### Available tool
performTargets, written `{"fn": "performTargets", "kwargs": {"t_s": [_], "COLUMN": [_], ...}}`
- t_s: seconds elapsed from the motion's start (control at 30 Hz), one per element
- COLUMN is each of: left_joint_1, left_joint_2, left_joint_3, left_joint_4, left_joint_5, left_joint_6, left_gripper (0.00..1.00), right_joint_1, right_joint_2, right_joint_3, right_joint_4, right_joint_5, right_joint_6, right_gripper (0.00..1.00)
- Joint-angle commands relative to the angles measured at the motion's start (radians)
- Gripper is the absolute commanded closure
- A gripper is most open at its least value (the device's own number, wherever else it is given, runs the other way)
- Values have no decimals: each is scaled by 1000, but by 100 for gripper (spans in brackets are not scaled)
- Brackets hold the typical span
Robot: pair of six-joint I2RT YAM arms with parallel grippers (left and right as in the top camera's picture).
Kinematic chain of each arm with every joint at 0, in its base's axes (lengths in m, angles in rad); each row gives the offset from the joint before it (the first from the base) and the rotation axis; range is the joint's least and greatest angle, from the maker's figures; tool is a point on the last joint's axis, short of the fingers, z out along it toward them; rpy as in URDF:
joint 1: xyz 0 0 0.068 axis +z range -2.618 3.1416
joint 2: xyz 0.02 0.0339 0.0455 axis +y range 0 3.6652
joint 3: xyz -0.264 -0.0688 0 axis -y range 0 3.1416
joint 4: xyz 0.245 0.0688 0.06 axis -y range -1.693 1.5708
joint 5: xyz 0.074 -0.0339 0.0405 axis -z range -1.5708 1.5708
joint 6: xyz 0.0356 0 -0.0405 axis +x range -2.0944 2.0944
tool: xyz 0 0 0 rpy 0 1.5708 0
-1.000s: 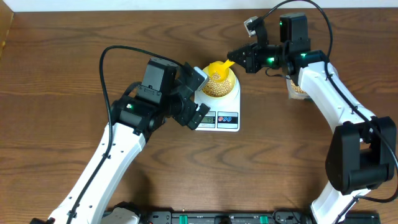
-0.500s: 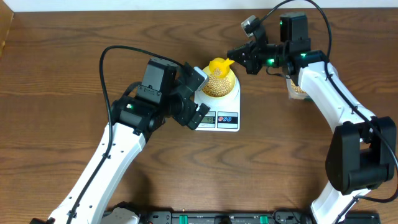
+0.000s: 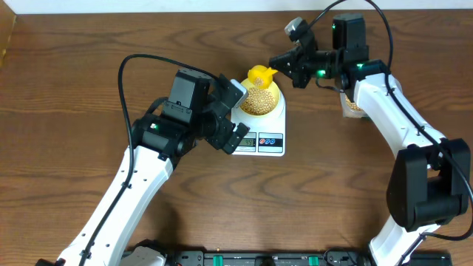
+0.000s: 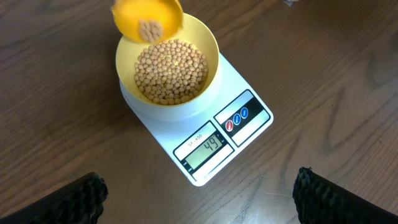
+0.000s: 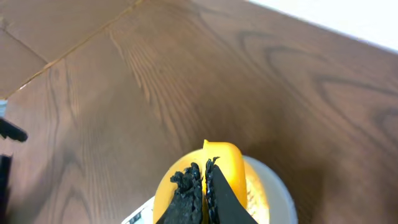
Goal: Scoop item into bowl and weigh 50g on scale
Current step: 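Tilt the yellow scoop over the bowl with the right gripper, pouring soybeans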
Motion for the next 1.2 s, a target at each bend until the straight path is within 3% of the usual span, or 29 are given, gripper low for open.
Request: {"fn": "performTargets", "kwargs": {"t_s": [0.0, 0.17, 1.17], "left_joint_1": [3, 3, 3], "left_joint_2": [7, 7, 7], "left_joint_3": [-7, -7, -7], "left_joint_4": [-1, -1, -1], "left_joint_5": [10, 10, 10], "left_joint_6": [17, 17, 17], "left_gripper": [2, 2, 3], "right_joint_1": [13, 15, 21], "right_joint_2": [6, 6, 6], "right_joint_3": [-5, -4, -5], "right_joint_4": [-23, 35, 0], "right_joint_5": [-21, -21, -21], "right_joint_6": [-38, -55, -51], "right_gripper": [99, 99, 99]}}
